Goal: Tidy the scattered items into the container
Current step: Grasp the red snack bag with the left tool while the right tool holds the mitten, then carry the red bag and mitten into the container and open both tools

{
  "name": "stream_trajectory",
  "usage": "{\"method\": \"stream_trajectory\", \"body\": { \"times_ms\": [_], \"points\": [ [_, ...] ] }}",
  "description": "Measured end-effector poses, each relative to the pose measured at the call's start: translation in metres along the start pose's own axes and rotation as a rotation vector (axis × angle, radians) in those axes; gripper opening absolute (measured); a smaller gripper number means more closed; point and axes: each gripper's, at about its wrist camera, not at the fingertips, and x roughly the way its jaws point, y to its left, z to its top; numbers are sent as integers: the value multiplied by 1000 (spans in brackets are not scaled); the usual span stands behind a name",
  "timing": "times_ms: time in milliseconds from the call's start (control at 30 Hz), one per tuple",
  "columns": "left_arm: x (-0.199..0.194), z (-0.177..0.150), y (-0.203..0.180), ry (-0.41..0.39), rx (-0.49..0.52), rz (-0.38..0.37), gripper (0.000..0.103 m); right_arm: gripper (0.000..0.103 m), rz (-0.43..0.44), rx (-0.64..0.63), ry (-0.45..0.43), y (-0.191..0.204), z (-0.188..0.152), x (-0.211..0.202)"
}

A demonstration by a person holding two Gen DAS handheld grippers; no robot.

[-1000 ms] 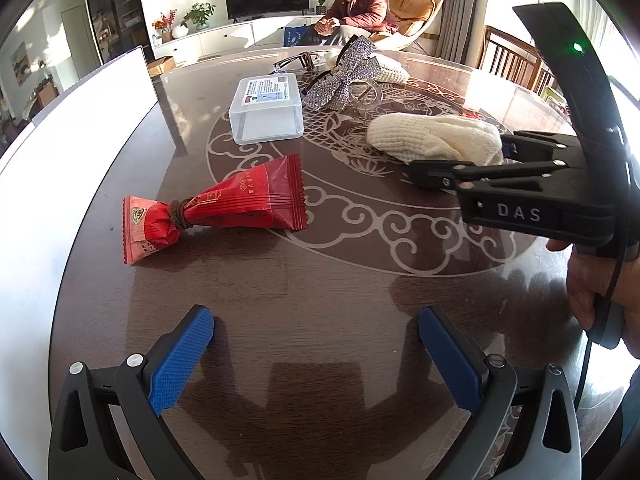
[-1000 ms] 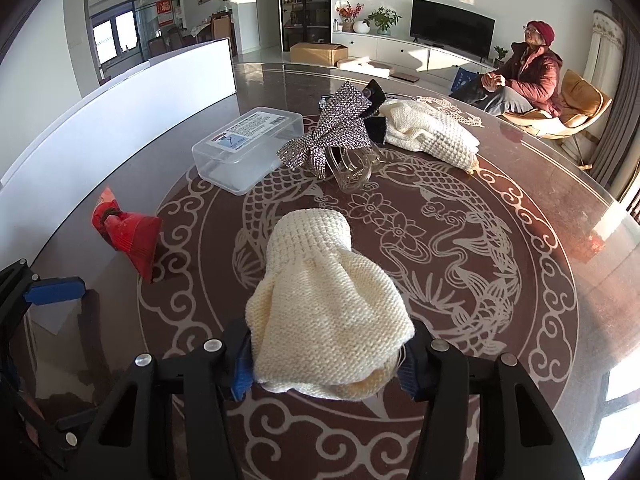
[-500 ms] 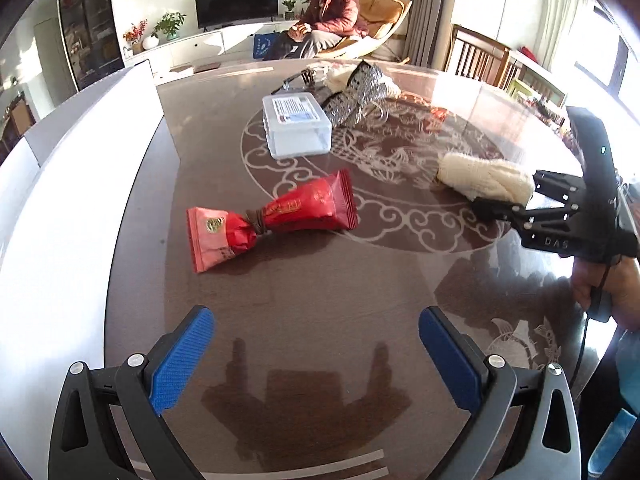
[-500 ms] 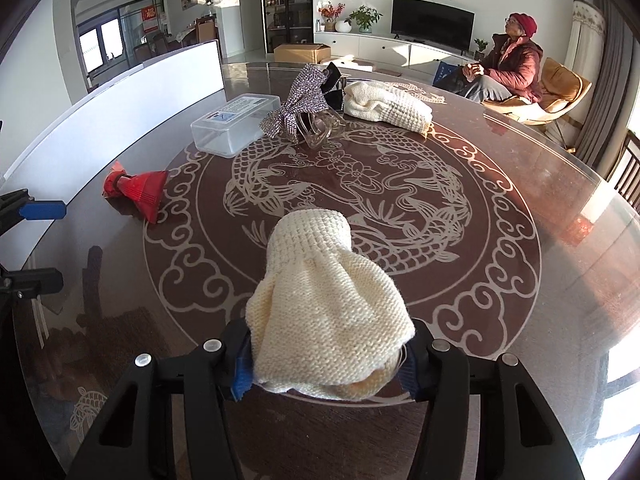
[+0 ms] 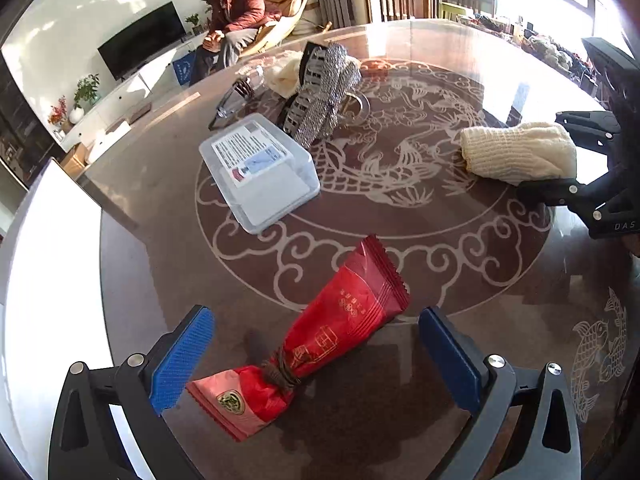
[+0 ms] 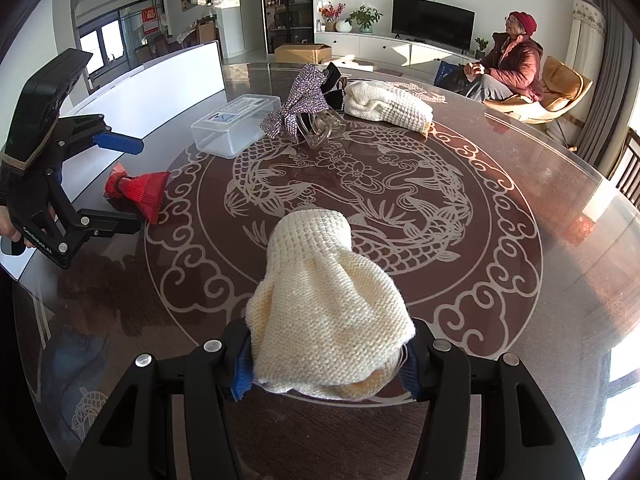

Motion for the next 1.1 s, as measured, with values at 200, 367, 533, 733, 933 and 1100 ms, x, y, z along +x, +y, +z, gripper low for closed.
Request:
{"method": "stream_trajectory", "body": {
  "times_ms": [200, 367, 533, 733, 933, 1100],
  "points": [
    [-9, -12, -15, 68, -66, -284, 103, 58, 11, 9, -3, -1, 0, 0],
    [-8, -14, -32, 83, -46, -192, 103, 58, 12, 10, -3, -2, -1, -1],
    [-4, -19, -20, 82, -66, -123, 103, 58, -2, -1, 0, 1, -1, -1],
    [-21, -27, -28, 100, -31, -241, 69, 58, -2, -1, 0, 0, -1, -1],
    [-24, -28, -19, 54, -238, -193, 30, 58, -3, -2, 0, 1, -1, -1],
    [-32, -40, -30, -9, -332, -115, 24, 51, 3, 3, -12, -2, -1, -2]
  ]
}}
